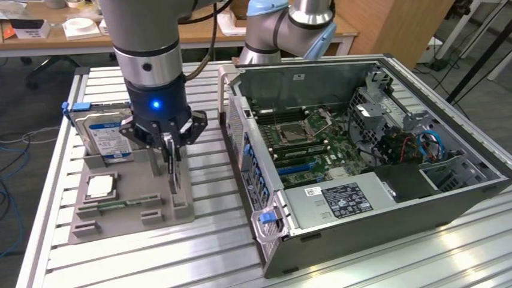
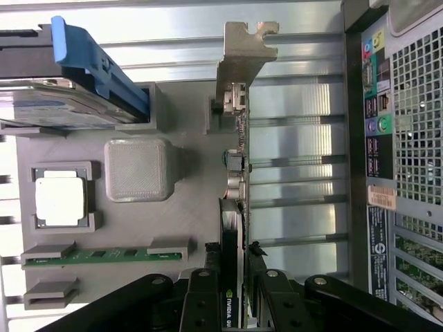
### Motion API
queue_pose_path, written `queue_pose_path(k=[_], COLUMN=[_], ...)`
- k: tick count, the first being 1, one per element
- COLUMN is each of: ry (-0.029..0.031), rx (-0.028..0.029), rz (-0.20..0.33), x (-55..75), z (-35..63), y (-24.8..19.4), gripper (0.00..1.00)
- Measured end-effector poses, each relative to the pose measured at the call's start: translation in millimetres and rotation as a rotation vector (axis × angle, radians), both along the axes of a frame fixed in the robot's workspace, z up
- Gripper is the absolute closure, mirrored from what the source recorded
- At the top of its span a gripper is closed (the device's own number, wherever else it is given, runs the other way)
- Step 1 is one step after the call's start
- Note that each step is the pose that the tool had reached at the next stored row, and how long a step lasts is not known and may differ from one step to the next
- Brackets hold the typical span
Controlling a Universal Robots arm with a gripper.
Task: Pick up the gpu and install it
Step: 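Pick up the gpu and move the gpu toward the slot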
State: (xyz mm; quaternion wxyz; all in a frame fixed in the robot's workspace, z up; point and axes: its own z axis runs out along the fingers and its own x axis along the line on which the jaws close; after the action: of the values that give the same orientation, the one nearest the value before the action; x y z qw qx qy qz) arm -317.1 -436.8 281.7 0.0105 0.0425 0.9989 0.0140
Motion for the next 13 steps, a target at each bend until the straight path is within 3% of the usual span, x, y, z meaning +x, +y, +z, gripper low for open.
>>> queue_pose_path(k=[13], ry=[0.0000], rx=[-0.0001], rz=[0.000], x=[0.0], z=[18.4], y=[0.0], gripper=[0.74])
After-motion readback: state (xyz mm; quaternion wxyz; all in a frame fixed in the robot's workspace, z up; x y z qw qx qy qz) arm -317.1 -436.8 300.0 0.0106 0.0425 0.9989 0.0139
